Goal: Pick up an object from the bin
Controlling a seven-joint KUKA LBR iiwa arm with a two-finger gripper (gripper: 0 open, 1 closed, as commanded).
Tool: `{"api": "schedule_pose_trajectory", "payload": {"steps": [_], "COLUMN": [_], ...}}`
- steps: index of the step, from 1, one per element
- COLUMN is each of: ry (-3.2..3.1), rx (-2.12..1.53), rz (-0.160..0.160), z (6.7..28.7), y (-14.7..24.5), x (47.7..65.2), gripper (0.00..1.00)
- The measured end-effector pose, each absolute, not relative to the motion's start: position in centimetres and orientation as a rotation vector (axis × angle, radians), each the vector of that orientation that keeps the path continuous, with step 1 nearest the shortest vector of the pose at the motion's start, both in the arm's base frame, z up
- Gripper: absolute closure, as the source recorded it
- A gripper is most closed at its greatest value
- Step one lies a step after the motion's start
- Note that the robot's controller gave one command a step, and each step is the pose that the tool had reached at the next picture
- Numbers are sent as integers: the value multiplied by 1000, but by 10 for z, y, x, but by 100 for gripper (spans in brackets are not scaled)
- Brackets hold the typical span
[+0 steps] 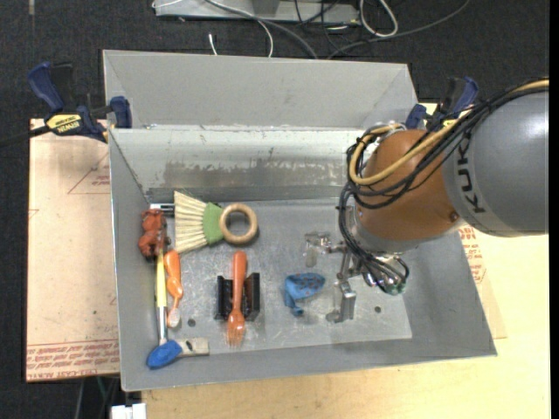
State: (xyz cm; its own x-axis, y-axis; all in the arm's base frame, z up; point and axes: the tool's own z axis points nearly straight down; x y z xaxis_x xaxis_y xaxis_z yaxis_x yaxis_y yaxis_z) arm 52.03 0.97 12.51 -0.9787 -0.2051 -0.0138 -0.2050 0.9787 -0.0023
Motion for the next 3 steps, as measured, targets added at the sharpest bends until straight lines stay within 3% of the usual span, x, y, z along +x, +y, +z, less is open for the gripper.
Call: {"api": "schedule_pose_trajectory", "payload": {"steps": [1, 2, 3], "ry": [3140, 3106, 3133], "rx": [-131, -386, -88], "rz": [5, 2, 4], "z": [110, 69, 71], "y": [10, 17, 19], "x": [522, 553, 544], "gripper": [0, 0, 100]}}
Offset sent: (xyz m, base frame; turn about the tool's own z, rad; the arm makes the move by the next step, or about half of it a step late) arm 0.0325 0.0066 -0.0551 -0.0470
